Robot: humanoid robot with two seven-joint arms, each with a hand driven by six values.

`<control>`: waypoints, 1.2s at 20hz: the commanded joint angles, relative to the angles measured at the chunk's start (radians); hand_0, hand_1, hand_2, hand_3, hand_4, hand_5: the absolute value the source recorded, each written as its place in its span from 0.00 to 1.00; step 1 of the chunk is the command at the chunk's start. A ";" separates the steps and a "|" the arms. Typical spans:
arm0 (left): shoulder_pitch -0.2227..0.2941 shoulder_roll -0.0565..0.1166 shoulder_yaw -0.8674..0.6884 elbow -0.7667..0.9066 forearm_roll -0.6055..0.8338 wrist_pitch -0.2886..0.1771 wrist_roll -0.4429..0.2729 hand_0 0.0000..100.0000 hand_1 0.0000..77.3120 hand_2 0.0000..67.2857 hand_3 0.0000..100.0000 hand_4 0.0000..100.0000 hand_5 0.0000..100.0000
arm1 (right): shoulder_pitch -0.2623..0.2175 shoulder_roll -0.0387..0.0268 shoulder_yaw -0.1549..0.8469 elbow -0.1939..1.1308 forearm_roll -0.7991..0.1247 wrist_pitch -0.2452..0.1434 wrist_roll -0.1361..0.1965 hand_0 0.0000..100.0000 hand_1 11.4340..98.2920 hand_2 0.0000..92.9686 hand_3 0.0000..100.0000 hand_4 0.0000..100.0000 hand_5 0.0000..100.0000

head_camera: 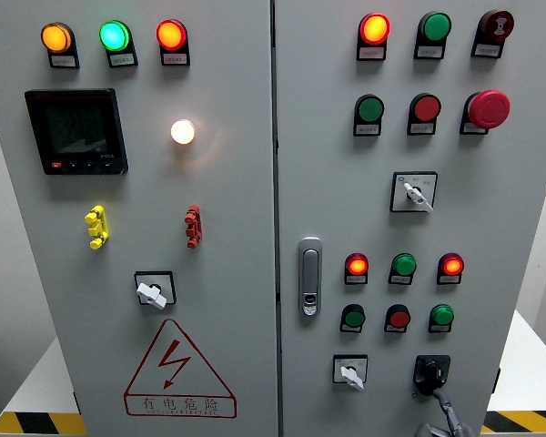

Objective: Trip black knob to open circuit
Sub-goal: 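Grip the black rotary knob with the right hand and twist it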

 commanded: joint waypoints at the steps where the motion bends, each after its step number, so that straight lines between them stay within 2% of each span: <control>1: 0.000 0.000 0.000 0.000 0.000 0.000 0.000 0.00 0.00 0.29 0.26 0.10 0.09 | 0.000 0.0000 -0.004 0.007 0.000 0.000 -0.001 1.00 0.49 0.00 0.91 0.96 1.00; 12: 0.000 0.000 0.000 0.000 0.000 0.000 0.000 0.00 0.00 0.29 0.26 0.10 0.09 | 0.001 0.0000 0.010 -0.003 0.000 -0.001 -0.001 1.00 0.48 0.00 0.91 0.96 1.00; 15: 0.000 0.000 0.000 0.000 0.000 0.000 0.000 0.00 0.00 0.29 0.26 0.10 0.09 | 0.008 0.0031 0.016 -0.006 0.000 -0.001 -0.001 1.00 0.48 0.00 0.92 0.96 1.00; 16: 0.000 0.000 0.000 0.000 0.000 0.000 0.000 0.00 0.00 0.29 0.26 0.10 0.09 | 0.009 0.0061 0.022 -0.006 0.000 -0.001 -0.001 1.00 0.48 0.00 0.92 0.96 1.00; 24: 0.000 0.000 0.000 0.000 0.000 0.000 0.000 0.00 0.00 0.29 0.26 0.10 0.09 | 0.006 0.0077 0.027 -0.010 0.000 -0.001 -0.001 1.00 0.47 0.00 0.92 0.96 1.00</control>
